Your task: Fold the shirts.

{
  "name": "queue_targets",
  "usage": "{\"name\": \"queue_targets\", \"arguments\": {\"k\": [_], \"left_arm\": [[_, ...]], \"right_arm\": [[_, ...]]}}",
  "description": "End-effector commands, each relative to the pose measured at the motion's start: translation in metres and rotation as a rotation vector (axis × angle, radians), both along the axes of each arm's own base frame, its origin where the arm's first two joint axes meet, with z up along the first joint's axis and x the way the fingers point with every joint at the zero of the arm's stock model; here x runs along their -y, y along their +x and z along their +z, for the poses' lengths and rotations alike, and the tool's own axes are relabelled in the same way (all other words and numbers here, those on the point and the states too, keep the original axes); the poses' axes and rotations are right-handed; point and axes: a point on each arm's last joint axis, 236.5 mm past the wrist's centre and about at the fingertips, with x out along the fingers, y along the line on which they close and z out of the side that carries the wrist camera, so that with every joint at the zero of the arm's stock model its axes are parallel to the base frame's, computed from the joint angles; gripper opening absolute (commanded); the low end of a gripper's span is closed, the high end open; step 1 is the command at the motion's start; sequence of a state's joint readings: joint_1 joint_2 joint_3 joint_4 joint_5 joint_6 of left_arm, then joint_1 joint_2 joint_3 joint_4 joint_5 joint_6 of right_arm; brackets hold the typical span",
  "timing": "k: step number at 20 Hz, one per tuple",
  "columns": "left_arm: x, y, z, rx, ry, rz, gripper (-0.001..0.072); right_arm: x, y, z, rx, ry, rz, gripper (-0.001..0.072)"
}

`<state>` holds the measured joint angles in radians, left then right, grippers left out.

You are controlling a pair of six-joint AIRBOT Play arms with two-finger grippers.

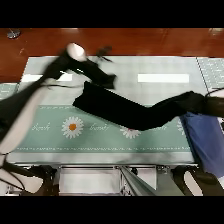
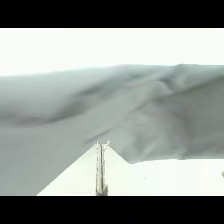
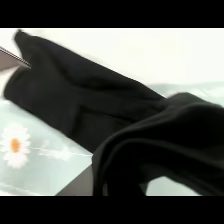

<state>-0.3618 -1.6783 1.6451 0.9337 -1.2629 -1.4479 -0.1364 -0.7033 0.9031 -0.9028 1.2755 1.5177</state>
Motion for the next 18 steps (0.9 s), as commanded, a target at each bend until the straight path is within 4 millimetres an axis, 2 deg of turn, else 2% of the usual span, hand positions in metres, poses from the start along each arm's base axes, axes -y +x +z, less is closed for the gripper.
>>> {"name": "queue_targets", "arguments": {"k": [1,3,5,8,11,14,18], "left_arm": [[-0.114,0.024,0.064,0.164,-0.001,0.234,0.0026],[-0.157,0.003,0.088,0.256,-0.006,0.348,0.0026],[-0.180,-0.029,0.098,0.335,-0.009,0.425,0.0027],[-0.188,-0.068,0.095,0.415,-0.021,0.486,0.0027],[-0.191,-0.083,0.082,0.406,-0.007,0.492,0.0027],[-0.187,-0.084,0.073,0.376,-0.009,0.480,0.0027],[-0.181,-0.084,0.059,0.334,0.003,0.445,0.0027]], "right_arm": [[-0.052,0.033,0.019,0.036,0.037,0.141,0.0033],[-0.102,0.054,0.018,0.033,0.045,0.247,0.0032],[-0.157,0.078,0.008,0.019,0.055,0.336,0.0032],[-0.236,0.105,-0.020,-0.031,0.063,0.446,0.0033],[-0.295,0.120,-0.054,-0.084,0.070,0.508,0.0032],[-0.325,0.129,-0.089,-0.146,0.072,0.527,0.0032],[-0.342,0.136,-0.118,-0.206,0.103,0.528,0.0032]]}}
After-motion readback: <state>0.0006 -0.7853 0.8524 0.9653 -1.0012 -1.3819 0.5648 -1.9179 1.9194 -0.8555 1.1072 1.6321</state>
